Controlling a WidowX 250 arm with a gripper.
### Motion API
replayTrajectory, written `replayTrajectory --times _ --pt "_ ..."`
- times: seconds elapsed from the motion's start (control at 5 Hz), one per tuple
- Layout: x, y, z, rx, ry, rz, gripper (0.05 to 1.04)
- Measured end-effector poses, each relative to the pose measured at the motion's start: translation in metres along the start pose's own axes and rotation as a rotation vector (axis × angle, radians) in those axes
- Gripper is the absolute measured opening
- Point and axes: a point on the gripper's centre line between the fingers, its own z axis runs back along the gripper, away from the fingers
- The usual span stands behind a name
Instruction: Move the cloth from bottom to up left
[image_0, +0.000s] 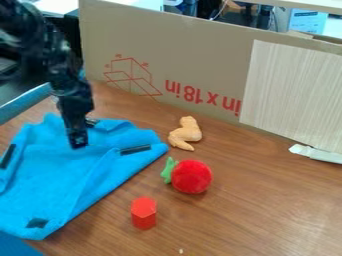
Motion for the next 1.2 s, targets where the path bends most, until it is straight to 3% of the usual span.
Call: replayTrajectory --times 0.4,0.8,1.2 --pt "0.012 0.003 -0.007 -0.004 0.022 0.044 0.999" --pt "0.024 0.035 -0.018 -0.024 0.044 0.177 0.999" --pt "0.021 0.064 -0.025 -0.032 0.052 0.309 0.999"
